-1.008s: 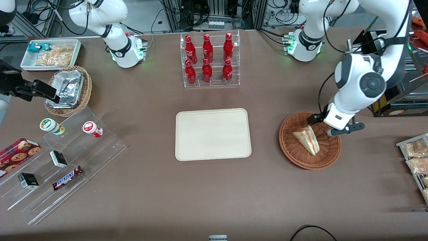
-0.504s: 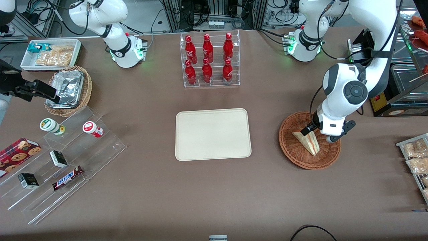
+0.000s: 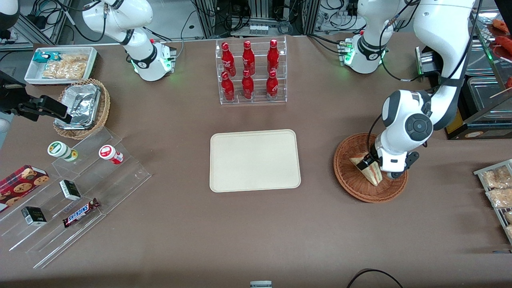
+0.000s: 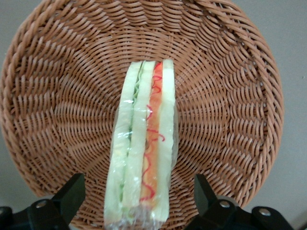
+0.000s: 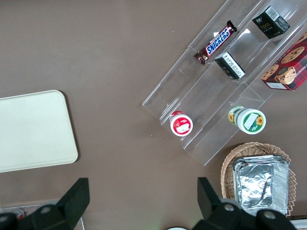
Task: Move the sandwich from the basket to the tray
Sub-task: 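Lower the left gripper and close it on the wrapped sandwich, then lift the sandwich and carry it over the cream tray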
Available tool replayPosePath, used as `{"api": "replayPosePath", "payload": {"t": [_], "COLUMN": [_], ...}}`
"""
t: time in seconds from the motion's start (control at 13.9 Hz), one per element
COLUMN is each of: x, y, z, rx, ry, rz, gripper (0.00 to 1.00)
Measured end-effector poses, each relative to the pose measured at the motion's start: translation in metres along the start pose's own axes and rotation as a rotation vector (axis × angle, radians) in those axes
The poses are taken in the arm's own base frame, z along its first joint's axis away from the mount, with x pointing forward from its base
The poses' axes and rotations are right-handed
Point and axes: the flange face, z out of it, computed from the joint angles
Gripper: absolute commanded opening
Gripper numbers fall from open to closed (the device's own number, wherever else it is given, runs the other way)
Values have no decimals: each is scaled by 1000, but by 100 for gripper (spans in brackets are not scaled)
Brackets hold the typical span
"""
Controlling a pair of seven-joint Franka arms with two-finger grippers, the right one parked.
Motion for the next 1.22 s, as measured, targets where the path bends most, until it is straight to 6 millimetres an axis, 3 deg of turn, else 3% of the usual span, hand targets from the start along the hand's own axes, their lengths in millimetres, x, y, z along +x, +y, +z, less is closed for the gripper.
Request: {"api": "replayPosePath", "payload": {"t": [0.29,0.43,0.65,0.86,1.08,1.22], "x": [6,6,7,7,-17,-49], "y": [6,6,7,15,38,60], "z": [15,17,11,-17,-57,-66], "rx": [4,6,3,17,77,119], "ry": [-11,-13,-7,-13,-3,38], "rz": [-5,-5,0,17,114,244], "gripper": [36,16,14,13,9,9]}}
